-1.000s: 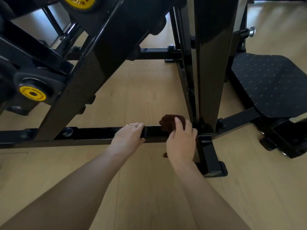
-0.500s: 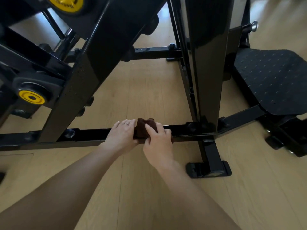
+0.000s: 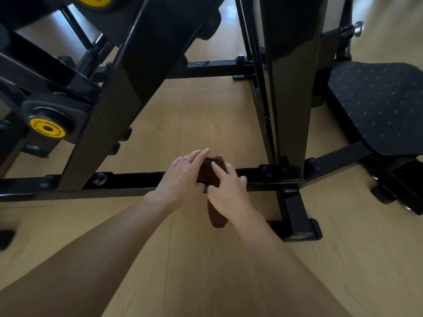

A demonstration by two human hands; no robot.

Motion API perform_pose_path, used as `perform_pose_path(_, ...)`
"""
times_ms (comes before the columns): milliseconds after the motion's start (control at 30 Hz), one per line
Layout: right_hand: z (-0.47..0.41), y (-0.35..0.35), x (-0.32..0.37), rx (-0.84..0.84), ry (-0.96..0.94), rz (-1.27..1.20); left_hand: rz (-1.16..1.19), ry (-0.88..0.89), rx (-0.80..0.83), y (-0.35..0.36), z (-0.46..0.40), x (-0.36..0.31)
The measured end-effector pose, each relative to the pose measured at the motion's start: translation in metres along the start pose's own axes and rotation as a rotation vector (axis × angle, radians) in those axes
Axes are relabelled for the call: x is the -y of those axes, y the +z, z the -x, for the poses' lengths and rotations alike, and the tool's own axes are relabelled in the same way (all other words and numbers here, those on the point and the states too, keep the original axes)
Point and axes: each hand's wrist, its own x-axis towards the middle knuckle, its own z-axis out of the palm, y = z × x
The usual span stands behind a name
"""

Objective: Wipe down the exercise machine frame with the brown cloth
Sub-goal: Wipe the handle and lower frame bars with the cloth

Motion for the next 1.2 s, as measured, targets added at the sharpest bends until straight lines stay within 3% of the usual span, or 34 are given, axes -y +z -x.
perform_pose_path(67, -0.006, -0.01, 0.006, 0.126, 0.077, -0.249, 0.009, 0.024, 0.004, -0.005, 0.003, -0.001)
perform_pose_path(200, -0.002, -0.039, 0.001, 0.186, 0.345, -1.114, 0.191, 0.037, 0.002, 0.0, 0.006, -0.016)
perform_pose_path(300, 0.002, -0.047, -0.003, 0.175, 0.357, -1.327, 0.243, 0.036, 0.017, 0.013, 0.001, -0.027)
perform_pose_path(400, 0.003, -0.045, -0.001, 0.212, 0.435, -1.189, 0.222, 0.026, 0.005, 0.024, -0.006, -0.032)
perform_pose_path(500, 0.001, -0.046, 0.004, 0.144, 0.436, -0.928, 0.006, 0.052, 0.004, 0.037, -0.011, -0.029)
perform_pose_path(667, -0.001, -0.053, -0.003, -0.159, 0.134, -0.293, -0.142, 0.089, -0.009, 0.048, -0.023, -0.03)
perform_pose_path(833, -0.007, -0.05, -0.031, -0.461, -0.087, -0.175, -0.297, 0.069, -0.043, 0.055, -0.033, -0.044)
perform_pose_path(1000, -0.018, -0.03, -0.058, -0.307, -0.041, 0.197, -0.221, 0.124, -0.11, 0.059, -0.037, -0.041)
perform_pose_path(1200, -0.024, -0.014, -0.06, -0.403, -0.022, 0.288, -0.137, 0.025, -0.109, 0.032, -0.015, 0.008)
